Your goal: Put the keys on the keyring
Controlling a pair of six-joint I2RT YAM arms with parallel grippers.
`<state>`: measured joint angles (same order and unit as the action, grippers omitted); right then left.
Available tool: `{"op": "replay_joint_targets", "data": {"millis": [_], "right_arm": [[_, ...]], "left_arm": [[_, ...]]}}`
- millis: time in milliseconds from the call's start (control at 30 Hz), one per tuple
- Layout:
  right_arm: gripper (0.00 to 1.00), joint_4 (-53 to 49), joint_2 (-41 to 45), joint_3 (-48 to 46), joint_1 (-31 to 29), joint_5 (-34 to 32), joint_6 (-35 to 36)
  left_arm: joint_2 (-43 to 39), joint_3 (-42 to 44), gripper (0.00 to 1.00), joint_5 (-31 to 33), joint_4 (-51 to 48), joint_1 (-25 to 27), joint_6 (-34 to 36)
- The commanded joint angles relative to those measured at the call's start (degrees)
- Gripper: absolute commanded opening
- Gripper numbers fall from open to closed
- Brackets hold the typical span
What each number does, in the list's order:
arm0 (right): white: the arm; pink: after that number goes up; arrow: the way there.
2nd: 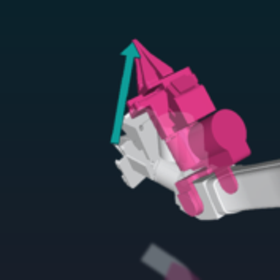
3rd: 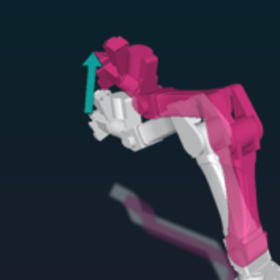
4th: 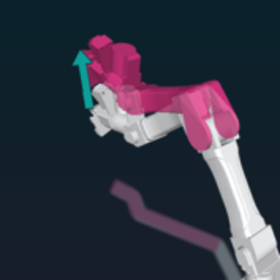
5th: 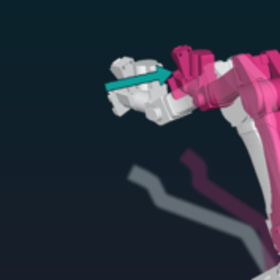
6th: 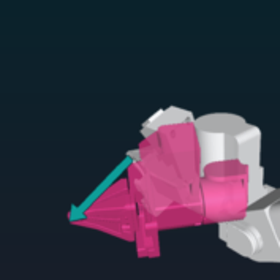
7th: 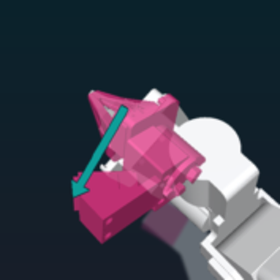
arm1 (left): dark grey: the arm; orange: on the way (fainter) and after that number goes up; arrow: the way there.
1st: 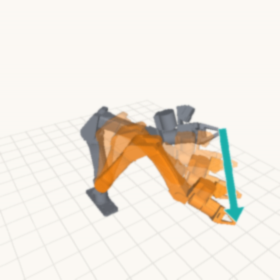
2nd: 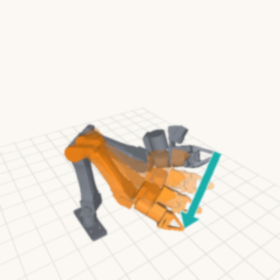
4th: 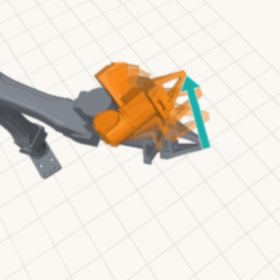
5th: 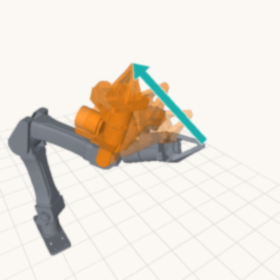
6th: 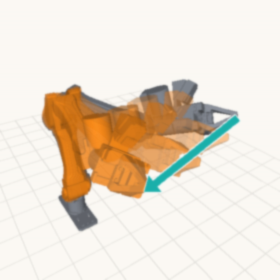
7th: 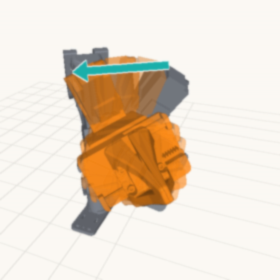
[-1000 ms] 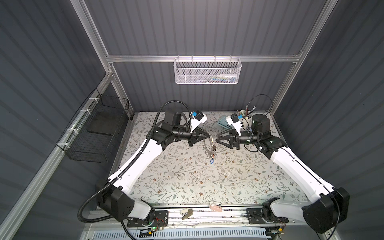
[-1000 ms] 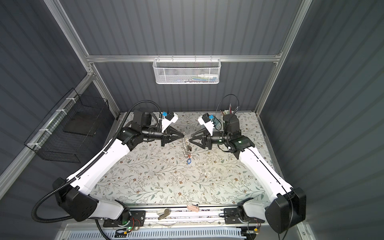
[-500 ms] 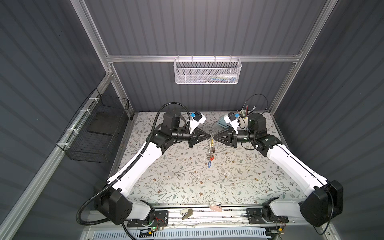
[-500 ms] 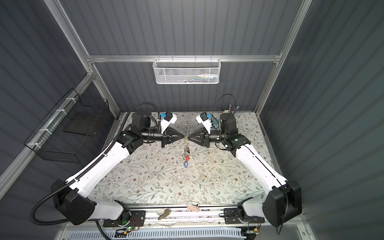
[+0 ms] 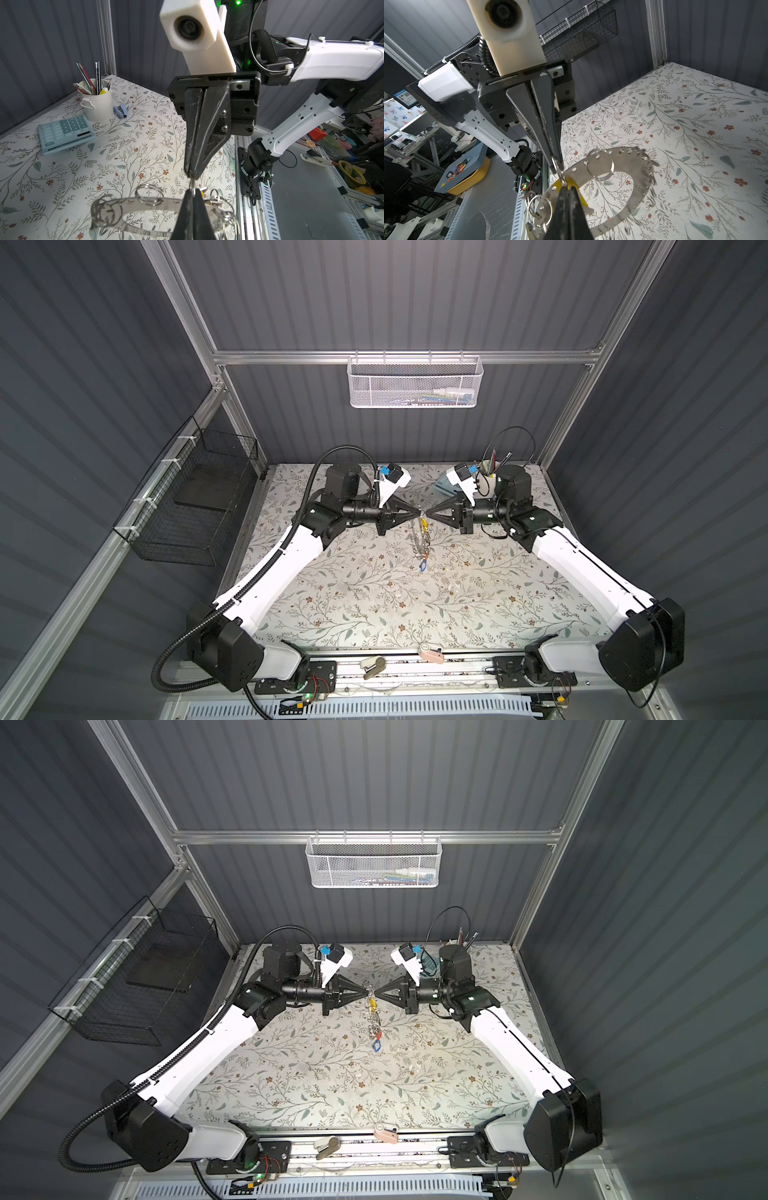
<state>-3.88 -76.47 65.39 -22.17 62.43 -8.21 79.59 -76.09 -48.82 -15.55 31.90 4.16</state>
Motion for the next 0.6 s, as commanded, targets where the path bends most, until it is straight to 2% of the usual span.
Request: {"op": "replay_joint_targets", "data": {"millis": [0,100,200,567], "right_arm": [[0.20,0.4,0.2,0.7,-0.3,0.2,0.0],[0.27,0.0,0.5,0.4,-0.3,0.0,0.5],[0.28,-0.3,0.4,0.8,-0.3,0.3,0.7],[0.11,0.1,-0.4,1.3,-0.3,1.5,0.1]], "left_arm": [[-2.2,0.3,0.00,-0.3,2.7,0.0,-0.8],[-2.1,0.3,0.00,-0.7,2.8,0.0,-1.1],[-2.3,0.3,0.00,-0.9,2.9,0.0,-1.1],[-2.4,0.5,0.00,-0.6,3.5,0.0,-1.7]]}}
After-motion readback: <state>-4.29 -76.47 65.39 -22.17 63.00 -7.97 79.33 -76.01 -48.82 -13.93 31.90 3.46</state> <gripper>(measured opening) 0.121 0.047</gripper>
